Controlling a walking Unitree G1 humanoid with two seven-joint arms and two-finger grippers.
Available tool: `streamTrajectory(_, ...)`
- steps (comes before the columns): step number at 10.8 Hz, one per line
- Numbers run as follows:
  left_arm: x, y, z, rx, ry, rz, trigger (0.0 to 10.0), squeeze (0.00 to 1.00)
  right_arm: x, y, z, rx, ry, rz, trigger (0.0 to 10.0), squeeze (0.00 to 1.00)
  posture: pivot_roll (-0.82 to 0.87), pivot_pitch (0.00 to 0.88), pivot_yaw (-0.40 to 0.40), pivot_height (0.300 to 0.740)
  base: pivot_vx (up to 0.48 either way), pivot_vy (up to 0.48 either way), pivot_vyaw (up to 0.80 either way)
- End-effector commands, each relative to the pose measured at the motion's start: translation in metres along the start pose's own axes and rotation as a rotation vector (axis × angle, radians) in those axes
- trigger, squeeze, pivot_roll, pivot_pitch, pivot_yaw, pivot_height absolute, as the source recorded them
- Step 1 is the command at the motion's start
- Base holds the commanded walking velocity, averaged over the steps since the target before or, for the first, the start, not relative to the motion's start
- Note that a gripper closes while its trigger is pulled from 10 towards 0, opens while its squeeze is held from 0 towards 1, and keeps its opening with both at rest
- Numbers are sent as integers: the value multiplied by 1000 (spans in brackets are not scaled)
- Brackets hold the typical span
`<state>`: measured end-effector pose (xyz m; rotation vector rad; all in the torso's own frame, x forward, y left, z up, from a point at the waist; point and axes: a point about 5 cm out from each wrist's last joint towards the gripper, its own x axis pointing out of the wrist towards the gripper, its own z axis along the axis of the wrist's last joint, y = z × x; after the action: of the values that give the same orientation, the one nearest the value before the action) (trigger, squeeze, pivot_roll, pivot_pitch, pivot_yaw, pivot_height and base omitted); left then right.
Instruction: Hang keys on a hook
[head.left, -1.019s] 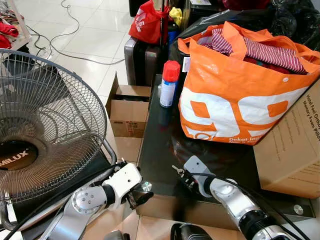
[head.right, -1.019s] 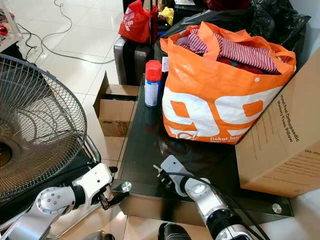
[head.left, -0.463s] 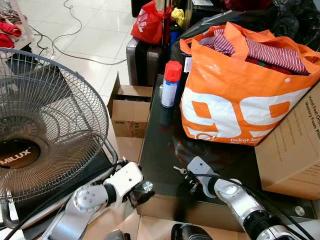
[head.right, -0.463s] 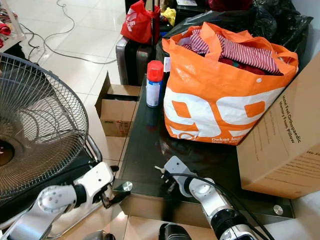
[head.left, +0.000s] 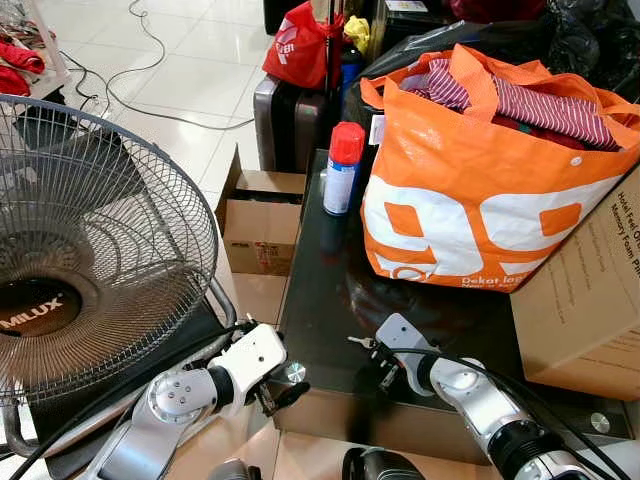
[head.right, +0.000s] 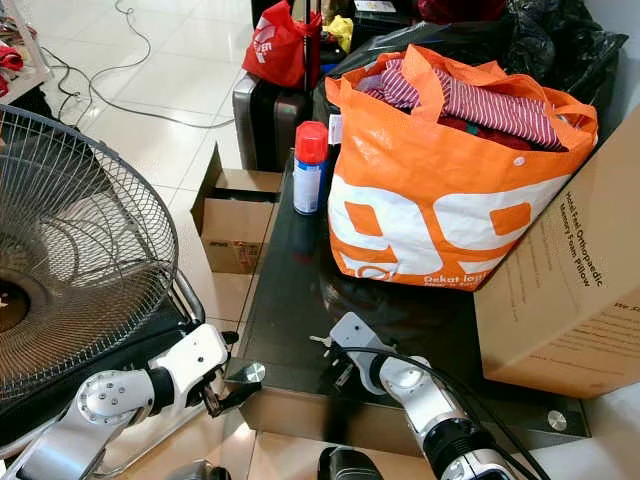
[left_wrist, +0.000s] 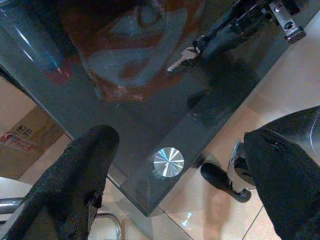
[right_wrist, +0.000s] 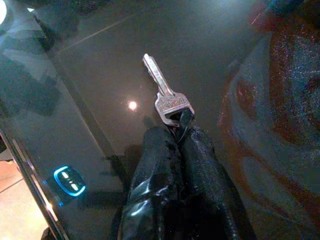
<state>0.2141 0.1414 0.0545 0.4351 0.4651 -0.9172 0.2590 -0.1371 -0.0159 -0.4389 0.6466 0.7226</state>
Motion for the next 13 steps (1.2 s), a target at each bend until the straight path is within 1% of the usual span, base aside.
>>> streamTrajectory(1, 2, -2, 0, 13, 1, -5, 10000, 0, -6, -4, -14, 7, 50, -23, 275, 0, -52, 85, -56, 740, 0, 0, 0)
streamTrajectory(3, -1, 5, 2, -1, -28, 53, 10000, 0, -18, -18, 3, 40, -62, -86, 0, 0, -52, 55, -60, 740, 0, 0, 0)
streamTrajectory(4, -4, 9, 8, -38, -75, 96, 10000, 0, -31, -25, 12, 79, -140, -130, 0, 0, -57, 18, -55, 740, 0, 0, 0)
streamTrajectory(5, -5, 12, 14, -60, -112, 123, 10000, 0, -40, -26, 18, 99, -189, -152, 0, 0, -57, 2, -53, 740, 0, 0, 0)
streamTrajectory(6, -7, 19, 25, -80, -175, 168, 10000, 0, -57, -28, 28, 130, -260, -195, 0, 0, -53, 0, -48, 740, 0, 0, 0)
streamTrajectory(7, -9, 26, 35, -98, -228, 204, 10000, 0, -70, -32, 39, 198, -322, -234, 0, 0, -50, 0, -46, 740, 0, 0, 0)
streamTrajectory(8, -11, 32, 44, -124, -281, 239, 10000, 0, -83, -37, 51, 291, -392, -279, 0, 0, -50, 0, -36, 740, 0, 0, 0)
streamTrajectory(9, -12, 33, 48, -140, -300, 249, 10000, 0, -87, -39, 55, 323, -413, -292, 0, 0, -53, 0, -33, 740, 0, 0, 0)
streamTrajectory(10, -13, 37, 57, -188, -357, 292, 10000, 0, -102, -42, 69, 466, -509, -332, 0, 0, -45, 0, -35, 740, 0, 0, 0)
streamTrajectory(11, -14, 40, 61, -206, -385, 348, 10000, 0, -113, -41, 78, 541, -563, -352, 0, 0, -34, 0, -43, 740, 0, 0, 0)
streamTrajectory(12, -17, 45, 64, -227, -407, 413, 10000, 0, -116, -39, 85, 508, -581, -369, 0, 0, -28, 0, -46, 740, 0, 0, 0)
streamTrajectory(13, -19, 49, 66, -258, -421, 450, 10000, 0, -119, -40, 95, 566, -617, -367, 0, 0, -17, 0, -50, 740, 0, 0, 0)
